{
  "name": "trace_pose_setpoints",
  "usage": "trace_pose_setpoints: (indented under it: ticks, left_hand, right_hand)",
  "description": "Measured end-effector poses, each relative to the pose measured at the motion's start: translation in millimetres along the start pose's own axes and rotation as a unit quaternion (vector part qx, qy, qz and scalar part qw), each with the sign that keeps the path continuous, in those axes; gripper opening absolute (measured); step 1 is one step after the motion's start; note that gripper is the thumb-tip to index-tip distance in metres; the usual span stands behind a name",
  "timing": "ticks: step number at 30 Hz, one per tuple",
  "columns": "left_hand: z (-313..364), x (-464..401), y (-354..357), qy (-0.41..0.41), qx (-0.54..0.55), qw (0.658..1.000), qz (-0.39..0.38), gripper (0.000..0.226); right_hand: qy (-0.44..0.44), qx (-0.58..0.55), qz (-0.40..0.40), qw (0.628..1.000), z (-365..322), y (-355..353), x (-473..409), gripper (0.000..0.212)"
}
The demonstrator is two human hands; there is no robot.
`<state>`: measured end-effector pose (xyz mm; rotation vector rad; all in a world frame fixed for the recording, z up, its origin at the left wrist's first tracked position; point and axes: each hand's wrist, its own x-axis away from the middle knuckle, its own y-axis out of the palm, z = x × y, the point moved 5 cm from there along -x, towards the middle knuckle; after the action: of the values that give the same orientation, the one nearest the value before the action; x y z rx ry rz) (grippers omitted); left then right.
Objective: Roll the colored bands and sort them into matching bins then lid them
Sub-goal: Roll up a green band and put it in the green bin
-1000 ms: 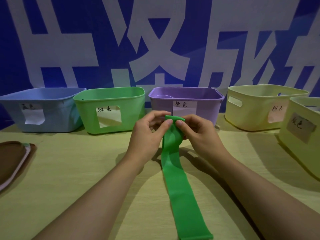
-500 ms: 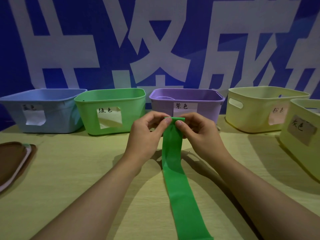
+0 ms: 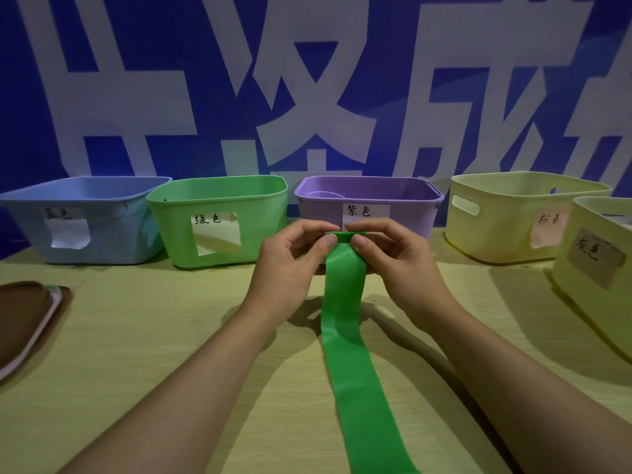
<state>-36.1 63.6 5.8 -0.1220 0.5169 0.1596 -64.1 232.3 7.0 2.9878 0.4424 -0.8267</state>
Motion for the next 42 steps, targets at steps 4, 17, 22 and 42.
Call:
trace_pose_setpoints:
  ticks: [4, 17, 22, 42]
  left_hand:
    - [0.8, -0.2, -0.8, 0.007, -0.010, 1.000, -0.011, 0.020]
    - [-1.0, 3.0, -3.0, 0.022, -0.055, 0.998, -0.025, 0.017]
    - [-1.4, 3.1, -3.0, 0.014, -0.039, 0.999, -0.015, 0.010]
    - [-8.1, 0.9, 0.6, -0.023, -0.036, 0.999, -0.009, 0.010]
  right_hand:
    - [0.020, -0.002, -0.006, 1.000, 3.0, -1.8, -0.4, 0.022]
    - [0.024, 0.032, 0.016, 0.999, 4.9, -2.6, -1.3, 0.019]
    - [0.023, 0.024, 0.013, 0.999, 6.8, -2.2, -1.9, 0.023]
    - [0.057, 0.087, -0.001, 0.995, 12.0, 2.4, -0.6, 0.024]
